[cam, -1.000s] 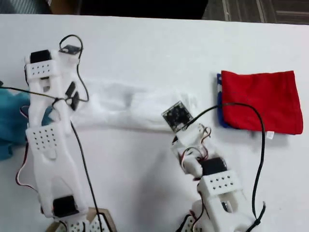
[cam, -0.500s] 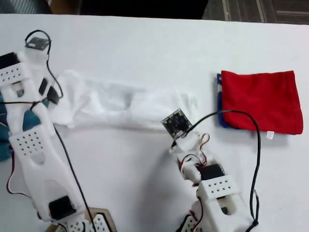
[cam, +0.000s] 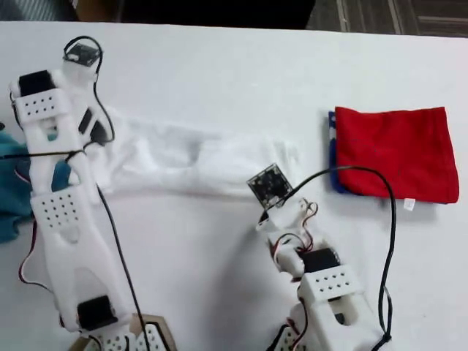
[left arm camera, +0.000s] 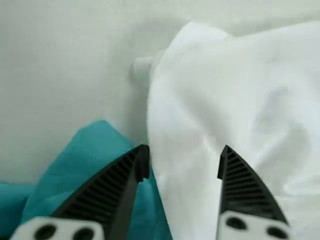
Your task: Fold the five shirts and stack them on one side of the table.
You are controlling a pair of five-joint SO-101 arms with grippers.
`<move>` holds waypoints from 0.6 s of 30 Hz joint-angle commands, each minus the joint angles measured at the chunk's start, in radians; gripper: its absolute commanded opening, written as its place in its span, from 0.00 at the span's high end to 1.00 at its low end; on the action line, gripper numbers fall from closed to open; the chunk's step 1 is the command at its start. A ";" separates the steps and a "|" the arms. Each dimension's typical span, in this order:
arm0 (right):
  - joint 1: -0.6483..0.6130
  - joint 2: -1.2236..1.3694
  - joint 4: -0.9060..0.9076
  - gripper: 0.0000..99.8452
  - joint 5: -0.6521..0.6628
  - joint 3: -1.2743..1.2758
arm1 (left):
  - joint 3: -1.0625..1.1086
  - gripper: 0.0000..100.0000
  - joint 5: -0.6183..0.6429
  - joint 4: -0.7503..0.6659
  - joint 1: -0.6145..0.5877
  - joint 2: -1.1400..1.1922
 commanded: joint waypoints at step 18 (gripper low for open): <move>-0.007 -0.022 -0.012 0.83 -0.011 -0.005 | 0.001 0.73 -0.014 -0.018 0.002 0.137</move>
